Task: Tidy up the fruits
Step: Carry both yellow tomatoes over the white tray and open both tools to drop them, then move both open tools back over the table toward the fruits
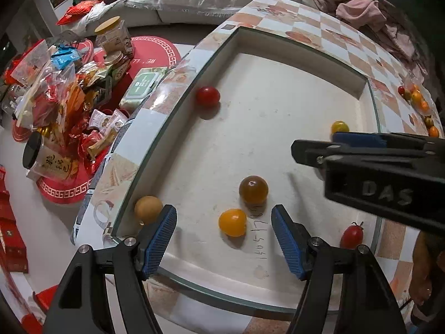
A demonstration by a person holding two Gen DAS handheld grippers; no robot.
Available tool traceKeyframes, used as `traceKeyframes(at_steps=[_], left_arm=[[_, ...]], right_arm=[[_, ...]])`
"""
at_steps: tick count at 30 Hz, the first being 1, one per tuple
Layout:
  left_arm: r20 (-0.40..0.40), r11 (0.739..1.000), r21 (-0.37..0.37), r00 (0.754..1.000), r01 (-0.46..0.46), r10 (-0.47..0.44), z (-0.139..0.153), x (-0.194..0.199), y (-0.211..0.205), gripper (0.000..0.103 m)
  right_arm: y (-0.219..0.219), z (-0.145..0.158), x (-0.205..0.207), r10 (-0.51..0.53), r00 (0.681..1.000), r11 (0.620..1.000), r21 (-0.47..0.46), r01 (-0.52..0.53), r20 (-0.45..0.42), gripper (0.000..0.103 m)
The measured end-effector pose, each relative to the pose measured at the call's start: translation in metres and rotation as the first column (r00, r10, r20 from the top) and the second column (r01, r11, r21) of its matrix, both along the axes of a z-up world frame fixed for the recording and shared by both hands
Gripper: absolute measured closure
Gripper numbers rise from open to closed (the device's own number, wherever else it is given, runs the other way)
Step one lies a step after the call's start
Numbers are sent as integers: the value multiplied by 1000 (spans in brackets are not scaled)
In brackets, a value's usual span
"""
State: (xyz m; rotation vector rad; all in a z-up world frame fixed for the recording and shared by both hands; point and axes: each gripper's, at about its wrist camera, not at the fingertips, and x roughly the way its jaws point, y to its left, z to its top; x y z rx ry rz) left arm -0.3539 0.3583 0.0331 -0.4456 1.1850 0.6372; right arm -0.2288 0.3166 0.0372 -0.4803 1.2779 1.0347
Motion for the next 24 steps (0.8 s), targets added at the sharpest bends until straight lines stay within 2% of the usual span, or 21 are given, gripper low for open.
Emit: traceKeyframes(at_steps=[2, 4, 15, 24], left_arm=[[-2, 1000, -1, 1000, -2, 2, 1, 0, 0, 32], [-8, 1000, 4, 1000, 3, -3, 1, 2, -1, 32], [-15, 998, 25, 998, 63, -63, 14, 29, -15, 32], [12, 981, 53, 982, 186, -187, 34, 74, -49, 32]], right_arm=[[-1, 6, 1, -10, 1000, 1000, 16, 10, 1, 29], [-3, 14, 4, -28, 1000, 999, 42, 28, 4, 22], [-41, 39, 34, -158, 987, 984, 84, 156, 9, 22], [-118, 42, 74, -310, 950, 949, 58, 309, 19, 22]])
